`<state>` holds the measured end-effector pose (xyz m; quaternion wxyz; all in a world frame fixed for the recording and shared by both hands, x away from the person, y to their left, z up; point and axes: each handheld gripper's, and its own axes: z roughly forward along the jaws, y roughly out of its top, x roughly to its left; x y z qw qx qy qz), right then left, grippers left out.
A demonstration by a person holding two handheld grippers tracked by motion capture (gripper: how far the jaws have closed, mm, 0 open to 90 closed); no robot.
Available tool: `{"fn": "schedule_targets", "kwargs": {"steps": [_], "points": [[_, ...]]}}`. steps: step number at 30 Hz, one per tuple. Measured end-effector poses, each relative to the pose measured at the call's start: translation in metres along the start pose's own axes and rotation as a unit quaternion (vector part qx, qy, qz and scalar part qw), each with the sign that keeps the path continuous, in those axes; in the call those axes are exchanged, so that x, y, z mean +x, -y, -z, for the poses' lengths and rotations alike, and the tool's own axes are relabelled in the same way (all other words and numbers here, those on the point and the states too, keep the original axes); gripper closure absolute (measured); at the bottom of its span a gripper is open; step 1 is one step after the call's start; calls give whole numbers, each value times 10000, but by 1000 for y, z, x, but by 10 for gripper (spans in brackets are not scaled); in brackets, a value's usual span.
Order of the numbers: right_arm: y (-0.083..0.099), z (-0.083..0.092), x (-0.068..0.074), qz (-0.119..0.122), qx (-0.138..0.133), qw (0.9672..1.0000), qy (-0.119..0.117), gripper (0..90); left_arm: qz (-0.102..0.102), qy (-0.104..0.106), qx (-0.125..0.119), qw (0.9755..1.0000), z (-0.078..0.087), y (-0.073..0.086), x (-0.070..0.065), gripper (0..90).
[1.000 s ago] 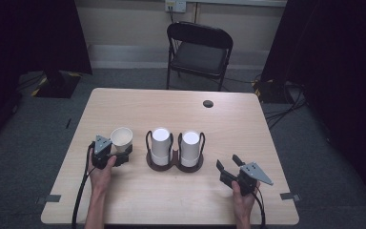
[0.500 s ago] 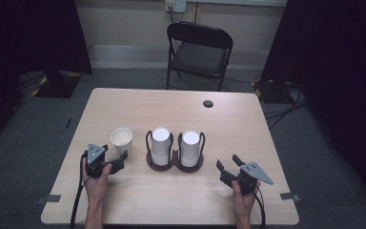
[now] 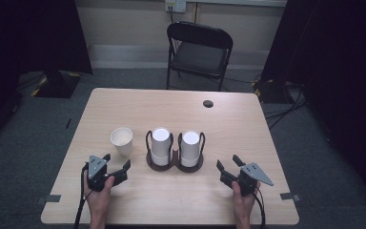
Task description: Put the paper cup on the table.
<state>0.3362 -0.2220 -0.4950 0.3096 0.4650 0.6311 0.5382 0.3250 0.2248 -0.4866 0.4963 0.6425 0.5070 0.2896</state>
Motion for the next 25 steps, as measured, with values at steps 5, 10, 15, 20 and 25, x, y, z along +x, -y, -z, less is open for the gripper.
{"fn": "schedule_targets", "kwargs": {"steps": [5, 10, 15, 20, 25], "points": [[0, 1, 0, -6, -13, 10000, 22, 287, -115, 132, -108, 9998, 10, 4, -16, 170], [0, 1, 0, 8, -26, 10000, 27, 287, 21, 309, -281, 9991, 18, 12, -30, 156], [0, 1, 0, 28, -29, 10000, 30, 287, -61, 269, -278, 9992, 16, 22, -40, 159], [0, 1, 0, 21, -22, 10000, 31, 287, -117, 136, -464, 9988, 16, 22, -41, 155], [0, 1, 0, 32, 2, 10000, 35, 270, -129, 42, -590, 9982, 18, 24, -42, 155]]}}
